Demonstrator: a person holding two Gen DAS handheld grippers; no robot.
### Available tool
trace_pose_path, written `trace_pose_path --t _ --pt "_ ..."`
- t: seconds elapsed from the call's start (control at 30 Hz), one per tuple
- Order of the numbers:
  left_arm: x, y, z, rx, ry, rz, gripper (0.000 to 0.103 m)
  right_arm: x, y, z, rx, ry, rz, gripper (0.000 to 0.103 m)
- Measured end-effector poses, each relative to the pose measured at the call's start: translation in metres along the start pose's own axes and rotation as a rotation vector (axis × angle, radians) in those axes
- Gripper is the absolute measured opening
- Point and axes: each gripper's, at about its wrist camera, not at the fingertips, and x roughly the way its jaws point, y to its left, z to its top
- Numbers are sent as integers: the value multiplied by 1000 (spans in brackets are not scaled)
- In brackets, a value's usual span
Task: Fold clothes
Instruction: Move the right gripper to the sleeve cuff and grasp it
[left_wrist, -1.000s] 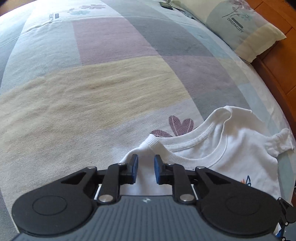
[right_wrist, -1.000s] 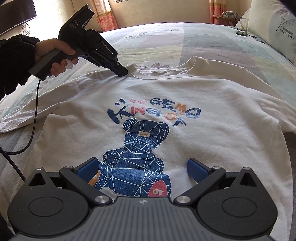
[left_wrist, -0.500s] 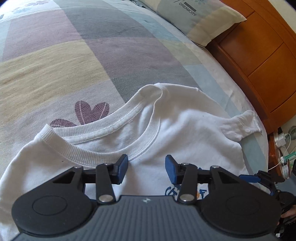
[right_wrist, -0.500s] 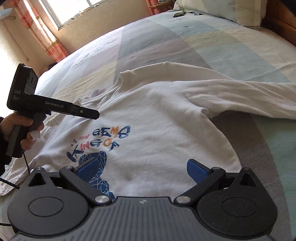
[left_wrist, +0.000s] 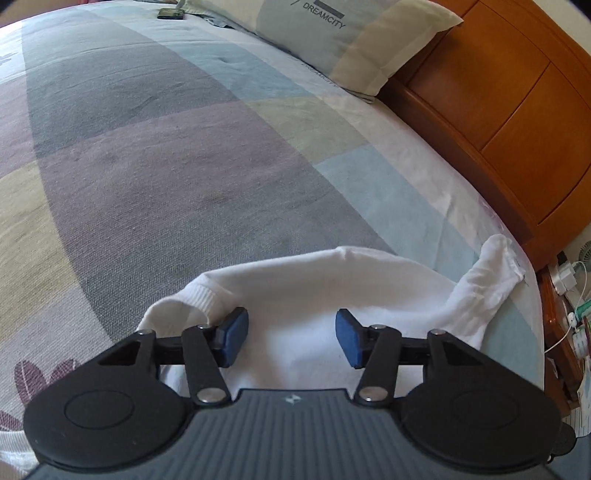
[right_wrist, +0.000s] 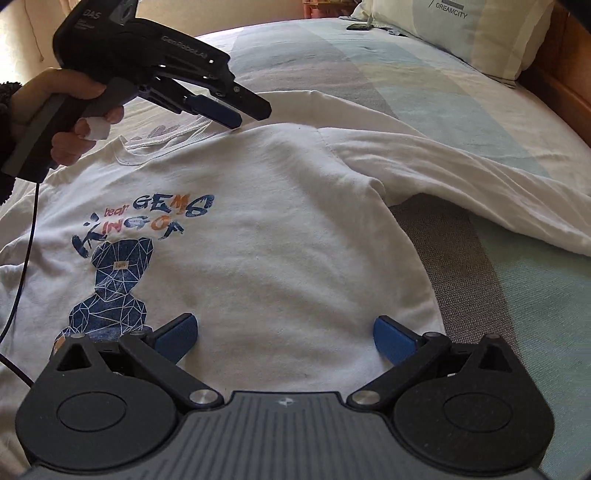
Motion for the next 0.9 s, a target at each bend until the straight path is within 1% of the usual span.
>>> trace_pose_path --t 0.13,0.23,0.3,0.33,0.37,0.43,0.5,0.57,0.63,0.7,0.8,0.9 --pt "-11 -8 -5 1 -5 16 54 -1 -1 -4 -2 -31 4 103" --pt "-19 -14 -9 1 -8 29 54 -1 2 -6 -13 -48 -8 103" --pt "-24 -18 -11 1 -11 37 57 -1 2 -6 -19 -53 -8 103" --pt "-27 -20 -13 1 -12 41 60 -1 2 -7 -20 -56 -4 103" --pt "-29 -22 -14 1 -13 45 66 -2 1 -6 -20 -55 1 103" --pt "-41 -31 -27 13 -22 67 75 -3 -2 -5 -19 -52 14 103" --pt "-49 -38 -41 40 -11 95 78 -5 -5 -2 -9 -35 35 103" --pt "-56 -47 -56 77 4 131 79 -9 -13 3 18 -5 83 103" --pt "-61 -57 -69 139 29 176 79 -19 -29 6 77 -4 150 103" --pt "-67 -64 -79 175 41 209 79 -34 -48 6 132 -44 167 103" --pt "-73 -70 -89 169 53 195 81 -59 -97 -2 285 -146 130 103" --pt "-73 -77 -94 169 61 181 82 -74 -157 -12 496 -219 63 103"
